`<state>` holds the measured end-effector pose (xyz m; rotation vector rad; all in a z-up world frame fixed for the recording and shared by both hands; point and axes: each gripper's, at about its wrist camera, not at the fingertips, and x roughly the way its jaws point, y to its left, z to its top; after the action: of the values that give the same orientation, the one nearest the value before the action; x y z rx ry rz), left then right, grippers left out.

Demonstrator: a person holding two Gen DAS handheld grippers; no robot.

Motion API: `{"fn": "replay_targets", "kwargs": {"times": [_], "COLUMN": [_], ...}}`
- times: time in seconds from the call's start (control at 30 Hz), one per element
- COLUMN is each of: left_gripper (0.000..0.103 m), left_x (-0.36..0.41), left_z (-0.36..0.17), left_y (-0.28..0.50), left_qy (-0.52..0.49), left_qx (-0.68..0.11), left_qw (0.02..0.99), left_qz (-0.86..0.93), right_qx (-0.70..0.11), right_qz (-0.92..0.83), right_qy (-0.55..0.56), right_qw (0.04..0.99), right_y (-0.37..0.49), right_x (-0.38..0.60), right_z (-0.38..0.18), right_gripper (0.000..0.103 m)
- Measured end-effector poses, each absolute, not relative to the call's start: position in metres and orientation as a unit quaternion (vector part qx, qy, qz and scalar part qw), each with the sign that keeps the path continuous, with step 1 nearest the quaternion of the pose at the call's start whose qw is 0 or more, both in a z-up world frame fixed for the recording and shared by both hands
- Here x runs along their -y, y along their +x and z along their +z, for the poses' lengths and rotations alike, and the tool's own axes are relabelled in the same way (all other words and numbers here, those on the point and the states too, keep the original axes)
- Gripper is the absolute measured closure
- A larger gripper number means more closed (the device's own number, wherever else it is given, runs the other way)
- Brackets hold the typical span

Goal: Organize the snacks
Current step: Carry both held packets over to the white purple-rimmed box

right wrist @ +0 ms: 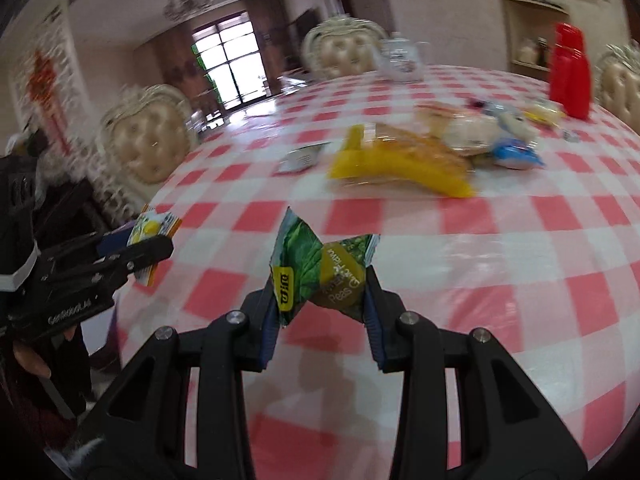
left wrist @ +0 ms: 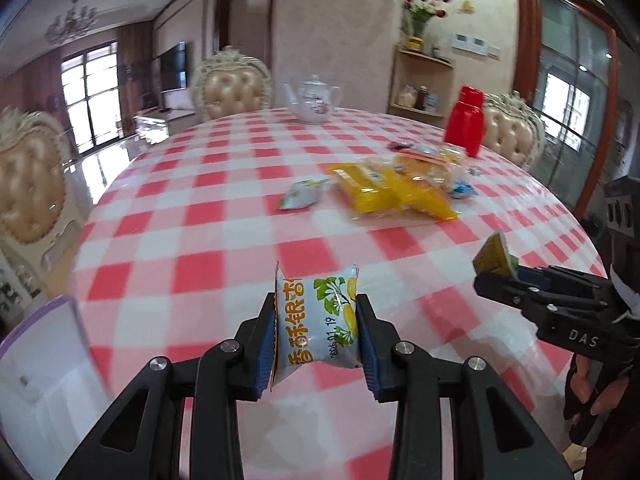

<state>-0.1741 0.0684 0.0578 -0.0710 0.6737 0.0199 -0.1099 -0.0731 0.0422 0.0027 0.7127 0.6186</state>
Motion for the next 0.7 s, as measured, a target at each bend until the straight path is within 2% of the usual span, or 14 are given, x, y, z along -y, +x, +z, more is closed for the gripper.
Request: {"fn": "replay_targets", "kwargs": {"times": [0.3, 0.7], "left_gripper": [0.065, 0.065], "left_x": [-0.136, -0.228], "left_z": [0.047, 0.066], "left_y": [-0.227, -0.287], "left_qy": [-0.051, -0.064], "left_qx": [-0.337, -0.326], "left_qw": [0.935, 0.914], "left_qz": [0.095, 0.232], "right_qx": [-0.338, -0.334], "right_qz": [0.363, 0.494], "right_qy": [-0.040, -0.124], "right_qw": [0.867, 0.793], "right_y": [-0.143, -0.200], "right_x": [0.005, -0.132], "right_z": [0.042, 0.041], "right_gripper": [0.062, 0.062]}}
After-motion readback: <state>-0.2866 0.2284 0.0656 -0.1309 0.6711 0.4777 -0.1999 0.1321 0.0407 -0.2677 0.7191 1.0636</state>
